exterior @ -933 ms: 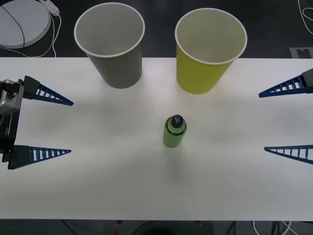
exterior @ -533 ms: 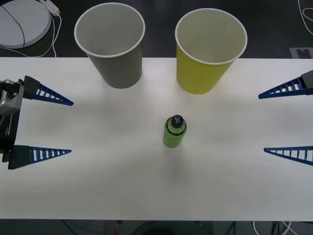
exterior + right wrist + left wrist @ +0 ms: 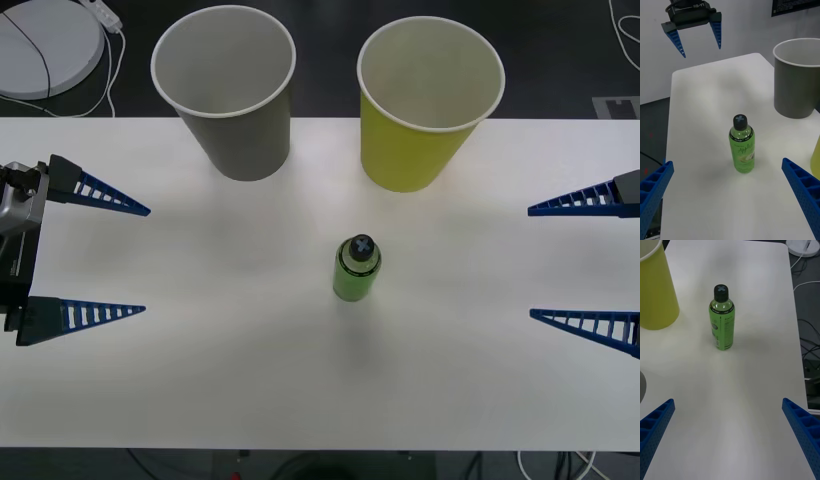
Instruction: Put the can into the green bin and the plastic bottle into the gray bin
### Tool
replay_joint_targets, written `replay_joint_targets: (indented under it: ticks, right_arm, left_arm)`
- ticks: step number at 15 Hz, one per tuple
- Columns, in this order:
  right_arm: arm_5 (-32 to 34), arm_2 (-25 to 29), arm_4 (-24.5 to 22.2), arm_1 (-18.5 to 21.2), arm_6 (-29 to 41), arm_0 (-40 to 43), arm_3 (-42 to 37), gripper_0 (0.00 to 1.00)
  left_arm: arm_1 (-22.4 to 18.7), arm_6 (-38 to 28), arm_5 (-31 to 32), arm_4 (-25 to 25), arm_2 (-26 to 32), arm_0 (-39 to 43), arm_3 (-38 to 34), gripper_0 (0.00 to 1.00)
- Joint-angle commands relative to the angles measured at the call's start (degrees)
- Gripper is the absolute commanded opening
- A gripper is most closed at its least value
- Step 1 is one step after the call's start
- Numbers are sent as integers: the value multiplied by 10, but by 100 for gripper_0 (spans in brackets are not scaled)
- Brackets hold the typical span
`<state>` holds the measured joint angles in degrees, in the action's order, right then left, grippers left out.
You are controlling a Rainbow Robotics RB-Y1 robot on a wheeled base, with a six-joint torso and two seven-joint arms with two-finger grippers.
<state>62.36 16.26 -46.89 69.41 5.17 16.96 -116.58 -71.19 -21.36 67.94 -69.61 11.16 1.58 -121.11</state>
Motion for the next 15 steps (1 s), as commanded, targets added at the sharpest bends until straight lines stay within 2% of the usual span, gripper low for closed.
replay_joint_targets:
  ticks: [1,6,12,15]
  right_arm:
    - [-47,-1,-11,-12,-20,53,-21,100]
    - [-109,-10,-36,-48,-39,104,-43,100]
    - [-198,-89,-36,-63,-78,105,-43,100]
    - [-235,-119,-31,-67,-125,105,-43,100]
  left_arm:
    - [0,0,0,0,0,0,0,100]
    - [0,0,0,0,0,0,0,100]
    - [0,0,0,0,0,0,0,100]
    - [0,0,0,0,0,0,0,100]
